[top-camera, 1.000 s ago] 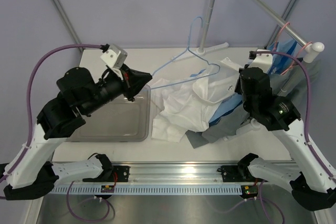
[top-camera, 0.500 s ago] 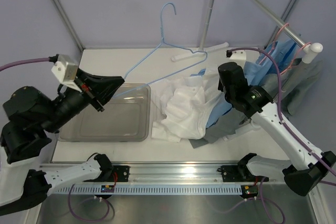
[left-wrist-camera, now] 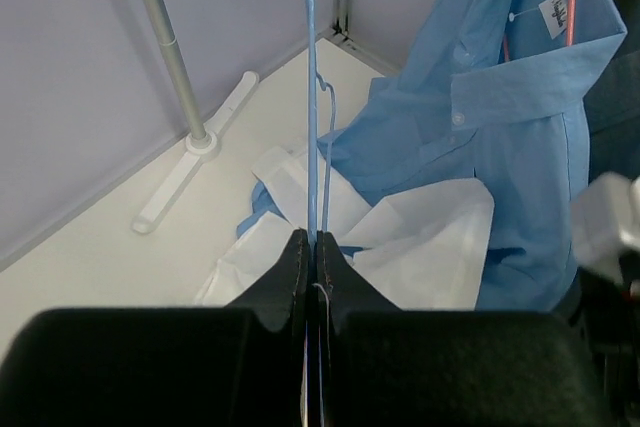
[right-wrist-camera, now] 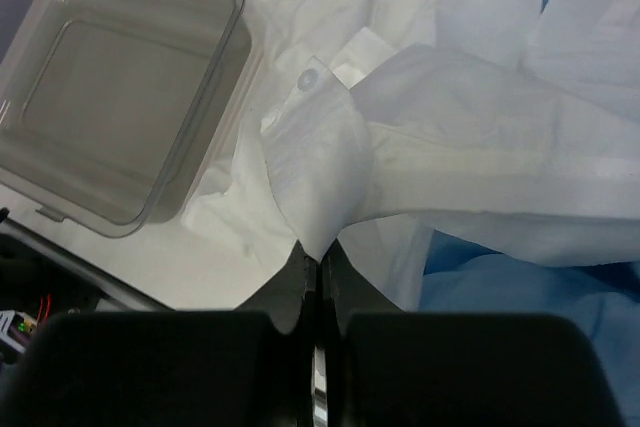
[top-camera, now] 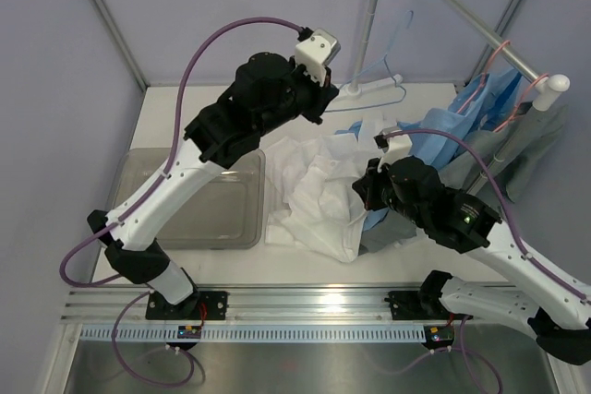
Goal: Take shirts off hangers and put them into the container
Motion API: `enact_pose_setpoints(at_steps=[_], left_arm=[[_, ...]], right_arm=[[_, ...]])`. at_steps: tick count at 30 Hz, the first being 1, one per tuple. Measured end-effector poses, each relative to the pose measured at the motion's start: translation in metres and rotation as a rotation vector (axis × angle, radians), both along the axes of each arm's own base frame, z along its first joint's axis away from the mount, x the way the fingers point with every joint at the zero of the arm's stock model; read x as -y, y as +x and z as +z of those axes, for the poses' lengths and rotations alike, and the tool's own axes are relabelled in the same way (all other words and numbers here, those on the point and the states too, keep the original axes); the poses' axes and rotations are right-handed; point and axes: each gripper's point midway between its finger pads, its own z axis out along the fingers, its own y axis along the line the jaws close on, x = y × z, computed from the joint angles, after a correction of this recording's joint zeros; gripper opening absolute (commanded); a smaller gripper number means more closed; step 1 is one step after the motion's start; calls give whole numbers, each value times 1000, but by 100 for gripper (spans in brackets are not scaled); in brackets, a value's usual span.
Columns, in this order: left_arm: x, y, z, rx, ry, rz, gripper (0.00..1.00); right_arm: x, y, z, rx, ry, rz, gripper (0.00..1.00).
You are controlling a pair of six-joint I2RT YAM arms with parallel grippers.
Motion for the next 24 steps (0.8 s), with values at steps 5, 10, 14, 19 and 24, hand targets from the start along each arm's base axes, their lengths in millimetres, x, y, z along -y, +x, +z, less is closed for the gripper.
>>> enact_pose_setpoints(at_steps=[5, 10, 14, 19, 24], left_arm=[[10, 4, 21, 54, -55, -18, 0], [13, 7, 40, 110, -121, -17, 0], [15, 9, 45, 137, -139, -20, 0], [26, 12, 61, 165, -175, -48, 0], [44, 18, 64, 177, -190, -82, 0]], right_arm=[[-20, -16, -20, -61, -16, 75, 0], [-26, -21, -35, -90, -26, 92, 0], [-26, -23, -46, -113, -34, 87, 0], [-28, -24, -47, -118, -32, 90, 0], [-28, -25, -47, -117, -31, 92, 0]])
